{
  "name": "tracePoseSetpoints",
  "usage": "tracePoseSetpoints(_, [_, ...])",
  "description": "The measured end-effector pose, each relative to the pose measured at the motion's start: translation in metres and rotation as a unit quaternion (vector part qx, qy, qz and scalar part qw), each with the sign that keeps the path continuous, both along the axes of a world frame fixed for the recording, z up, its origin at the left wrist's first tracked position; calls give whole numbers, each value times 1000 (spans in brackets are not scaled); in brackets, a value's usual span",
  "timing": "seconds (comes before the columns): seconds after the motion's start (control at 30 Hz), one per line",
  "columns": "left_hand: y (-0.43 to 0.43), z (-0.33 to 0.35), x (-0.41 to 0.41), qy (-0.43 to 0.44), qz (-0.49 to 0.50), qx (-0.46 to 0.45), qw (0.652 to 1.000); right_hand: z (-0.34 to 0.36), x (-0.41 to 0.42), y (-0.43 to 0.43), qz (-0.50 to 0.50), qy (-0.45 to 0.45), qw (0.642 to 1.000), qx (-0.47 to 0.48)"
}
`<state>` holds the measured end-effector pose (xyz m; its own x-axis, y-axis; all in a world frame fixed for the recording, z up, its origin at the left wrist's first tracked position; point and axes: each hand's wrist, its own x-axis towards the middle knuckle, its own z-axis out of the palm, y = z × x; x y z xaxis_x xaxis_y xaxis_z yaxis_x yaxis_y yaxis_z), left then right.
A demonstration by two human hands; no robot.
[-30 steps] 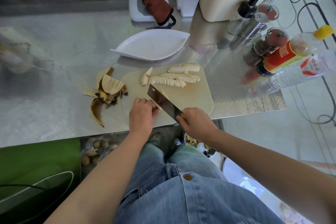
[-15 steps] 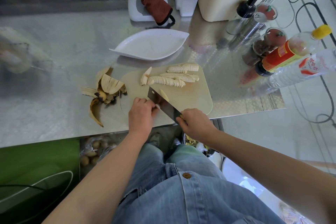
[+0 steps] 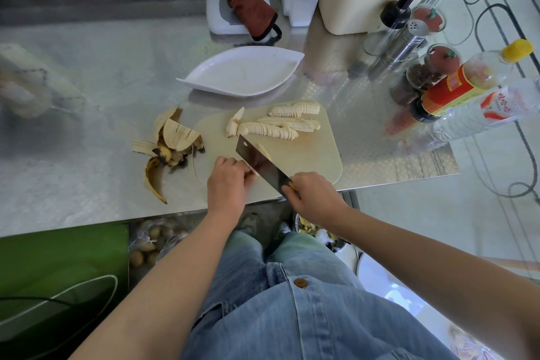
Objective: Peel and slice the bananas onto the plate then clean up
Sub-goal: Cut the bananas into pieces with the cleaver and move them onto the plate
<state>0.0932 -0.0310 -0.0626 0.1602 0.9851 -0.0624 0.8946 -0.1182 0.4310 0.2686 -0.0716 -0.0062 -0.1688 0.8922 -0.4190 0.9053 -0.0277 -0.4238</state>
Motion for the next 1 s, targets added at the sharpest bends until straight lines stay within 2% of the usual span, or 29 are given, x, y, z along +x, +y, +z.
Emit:
tracePoseSetpoints(0.43, [-1,1,1,2,5,-12,1000,-8,-5,-1,-3,-19,1000,-20])
tracePoseSetpoints(0.57, [-1,3,2,1,4,-12,1000,-7,0,1,19,-19,1000,4])
tracePoseSetpoints(0.8, [0,4,2,14,5,-14,1000,-2,25,15,-21,67,994,85])
tracePoseSetpoints(1.0, [4,5,-14,15,-15,-5,1000,7,78,38,93,-30,994,57])
